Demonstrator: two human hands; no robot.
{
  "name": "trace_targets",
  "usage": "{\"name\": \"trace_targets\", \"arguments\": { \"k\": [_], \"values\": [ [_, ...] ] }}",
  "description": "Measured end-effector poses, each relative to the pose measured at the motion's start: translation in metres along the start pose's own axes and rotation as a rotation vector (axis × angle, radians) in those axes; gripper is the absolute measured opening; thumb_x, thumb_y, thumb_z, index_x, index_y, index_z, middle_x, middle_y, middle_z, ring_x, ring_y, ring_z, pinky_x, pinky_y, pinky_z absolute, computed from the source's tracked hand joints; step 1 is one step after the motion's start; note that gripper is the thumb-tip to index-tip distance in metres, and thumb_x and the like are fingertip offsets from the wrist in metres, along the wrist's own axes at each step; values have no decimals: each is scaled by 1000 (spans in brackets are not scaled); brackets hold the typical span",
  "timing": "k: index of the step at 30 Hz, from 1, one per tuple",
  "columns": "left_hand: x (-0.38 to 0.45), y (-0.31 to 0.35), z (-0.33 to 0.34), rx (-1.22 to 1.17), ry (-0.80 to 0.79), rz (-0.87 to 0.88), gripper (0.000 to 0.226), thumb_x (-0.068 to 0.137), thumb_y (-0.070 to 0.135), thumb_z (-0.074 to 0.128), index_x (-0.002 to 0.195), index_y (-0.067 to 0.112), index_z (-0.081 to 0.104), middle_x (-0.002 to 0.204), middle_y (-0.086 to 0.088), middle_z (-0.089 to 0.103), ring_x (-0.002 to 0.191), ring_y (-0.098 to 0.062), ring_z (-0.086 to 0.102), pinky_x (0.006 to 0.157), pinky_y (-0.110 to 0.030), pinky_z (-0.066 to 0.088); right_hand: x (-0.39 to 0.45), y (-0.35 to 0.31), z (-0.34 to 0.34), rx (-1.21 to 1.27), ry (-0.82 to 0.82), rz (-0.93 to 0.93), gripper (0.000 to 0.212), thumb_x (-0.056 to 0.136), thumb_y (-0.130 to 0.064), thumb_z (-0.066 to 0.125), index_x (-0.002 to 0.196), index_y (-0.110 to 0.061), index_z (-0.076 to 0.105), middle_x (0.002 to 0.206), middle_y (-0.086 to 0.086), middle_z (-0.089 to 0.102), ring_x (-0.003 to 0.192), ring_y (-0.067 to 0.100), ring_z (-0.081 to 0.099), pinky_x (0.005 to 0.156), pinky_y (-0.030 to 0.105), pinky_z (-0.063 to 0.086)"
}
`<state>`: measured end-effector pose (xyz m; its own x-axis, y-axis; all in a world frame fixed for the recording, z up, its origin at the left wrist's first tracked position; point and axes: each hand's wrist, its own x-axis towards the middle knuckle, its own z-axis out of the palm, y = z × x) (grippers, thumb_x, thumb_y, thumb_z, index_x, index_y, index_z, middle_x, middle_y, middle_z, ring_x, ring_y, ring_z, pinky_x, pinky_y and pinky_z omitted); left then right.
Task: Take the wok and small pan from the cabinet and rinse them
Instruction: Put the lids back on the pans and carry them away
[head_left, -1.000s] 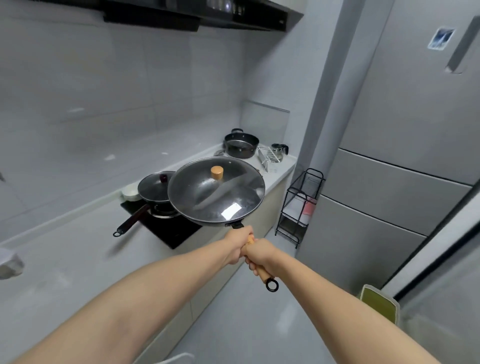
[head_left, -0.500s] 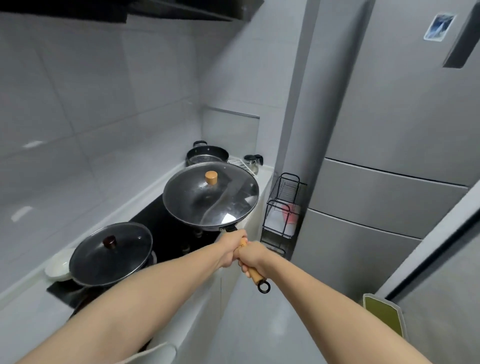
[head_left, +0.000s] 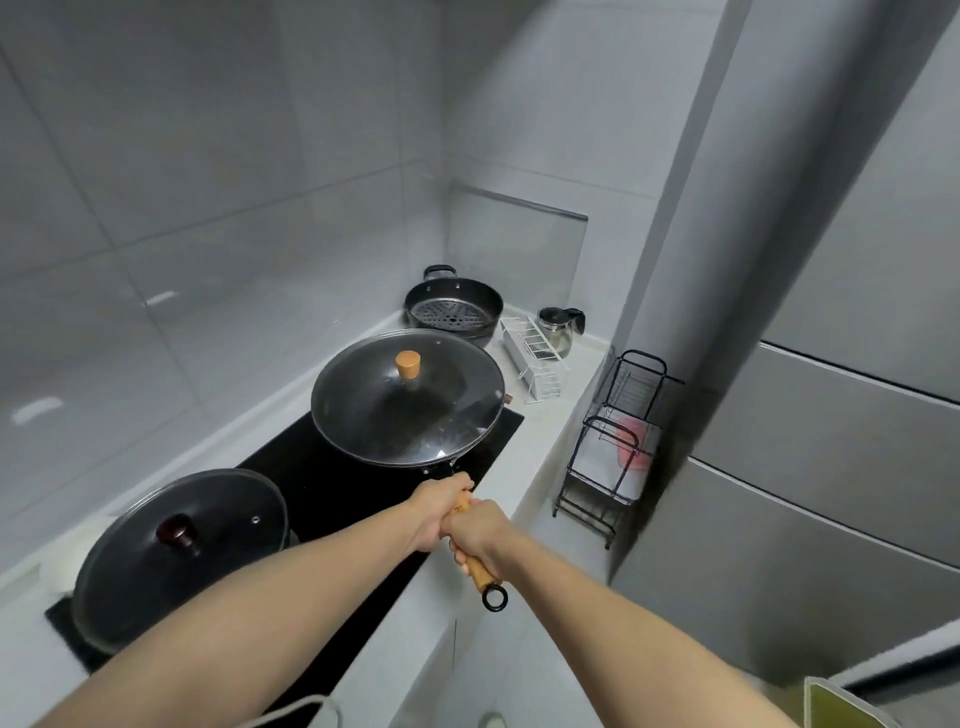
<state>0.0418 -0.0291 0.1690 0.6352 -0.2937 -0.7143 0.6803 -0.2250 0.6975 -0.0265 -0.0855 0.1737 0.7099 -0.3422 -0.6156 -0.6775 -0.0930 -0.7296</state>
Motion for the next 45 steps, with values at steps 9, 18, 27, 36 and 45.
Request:
{"name": "trace_targets", "arguments": {
  "k": [9,18,27,36,45],
  "values": [
    [28,10,-20,1,16,-47,15,89,22,66,84,12,58,65,-2,67,49,-12,63,46,-19,46,31,-11,16,-23,-33,13,6,83,-4,52,88,-5,49,53,9,49,34,14,44,36,21,39],
    [29,24,-43,86,-14,20,25,94,30,66,98,5,63,99,-5,72,78,-18,65,69,-30,53,40,-26,34,147,-86,63,4,84,-3,51,83,-6,50,52,7,43,32,13,39,38,21,36],
    [-14,21,-101,-16,87,13,35,99,44,51,88,12,56,42,1,38,38,-12,32,38,-21,28,26,-52,80,398,-191,2,37,102,-26,47,76,-3,58,51,6,50,42,14,49,43,25,48],
    [-32,5,-156,-111,46,-24,41,101,45,45,124,15,59,106,-20,68,92,-34,71,81,-55,58,26,-73,118,491,-362,54,50,108,-40,31,105,1,59,80,17,67,66,25,68,51,33,57],
    [-39,9,-145,-49,-22,52,41,106,30,38,147,31,38,113,-14,66,91,-26,68,77,-43,59,39,-79,108,404,-346,86,49,107,-41,32,103,1,58,94,24,65,75,32,64,60,40,57]
  ]
}}
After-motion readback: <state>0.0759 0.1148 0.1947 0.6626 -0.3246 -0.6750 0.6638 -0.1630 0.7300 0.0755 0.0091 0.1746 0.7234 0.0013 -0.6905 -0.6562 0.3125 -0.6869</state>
